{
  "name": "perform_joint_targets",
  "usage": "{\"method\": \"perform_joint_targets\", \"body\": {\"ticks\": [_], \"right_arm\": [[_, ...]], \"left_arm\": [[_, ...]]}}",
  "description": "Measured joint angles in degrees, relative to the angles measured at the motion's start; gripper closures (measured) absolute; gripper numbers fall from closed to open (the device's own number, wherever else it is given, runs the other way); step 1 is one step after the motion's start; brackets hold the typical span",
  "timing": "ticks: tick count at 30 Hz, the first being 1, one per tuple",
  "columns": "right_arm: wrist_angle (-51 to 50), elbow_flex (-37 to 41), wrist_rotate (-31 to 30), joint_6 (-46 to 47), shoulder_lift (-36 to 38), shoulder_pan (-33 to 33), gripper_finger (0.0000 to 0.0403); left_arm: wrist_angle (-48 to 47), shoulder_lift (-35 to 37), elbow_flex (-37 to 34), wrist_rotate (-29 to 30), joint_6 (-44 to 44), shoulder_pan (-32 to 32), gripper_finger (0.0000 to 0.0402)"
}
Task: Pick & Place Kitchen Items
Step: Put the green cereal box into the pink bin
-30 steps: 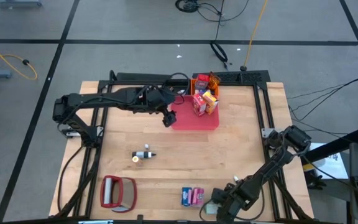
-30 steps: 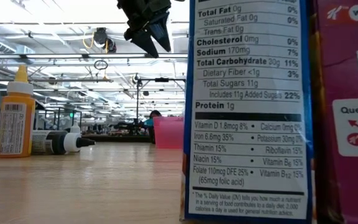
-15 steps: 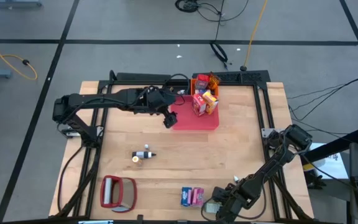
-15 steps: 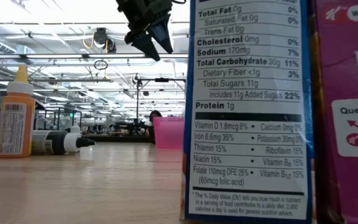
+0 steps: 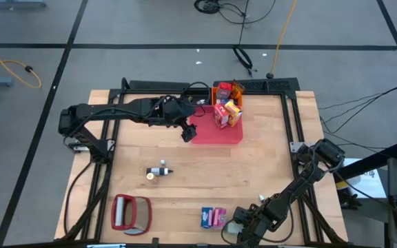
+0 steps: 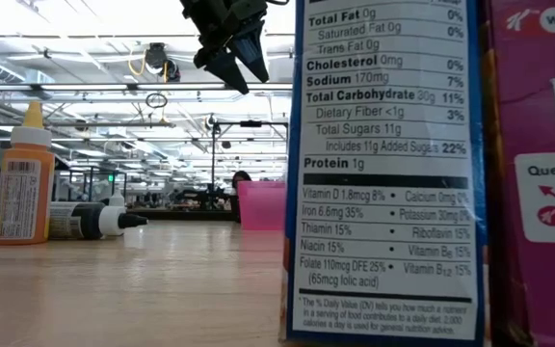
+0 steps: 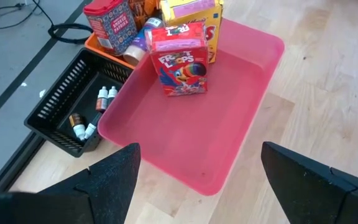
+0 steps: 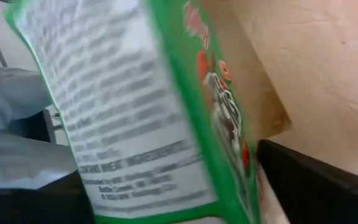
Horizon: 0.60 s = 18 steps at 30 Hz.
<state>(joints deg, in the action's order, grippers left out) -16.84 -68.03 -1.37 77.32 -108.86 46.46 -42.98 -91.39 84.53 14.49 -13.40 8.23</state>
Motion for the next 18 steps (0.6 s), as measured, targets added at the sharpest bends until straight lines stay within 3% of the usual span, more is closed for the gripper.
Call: {"method": "perform_joint_targets", "body": {"ticks": [10, 18], "right_arm": [[-4.0, 0.2, -3.3, -1.2, 2.5, -0.7, 0.0276], [-15.5, 0.2, -9.5, 0.0, 10.5, -1.9, 0.0284]], "left_arm": [[0.0, 0.0, 0.0, 0.0, 0.0, 0.0, 0.0066], [0.0, 0.0, 0.0, 0.0, -0.1, 0.0, 0.0066]]}}
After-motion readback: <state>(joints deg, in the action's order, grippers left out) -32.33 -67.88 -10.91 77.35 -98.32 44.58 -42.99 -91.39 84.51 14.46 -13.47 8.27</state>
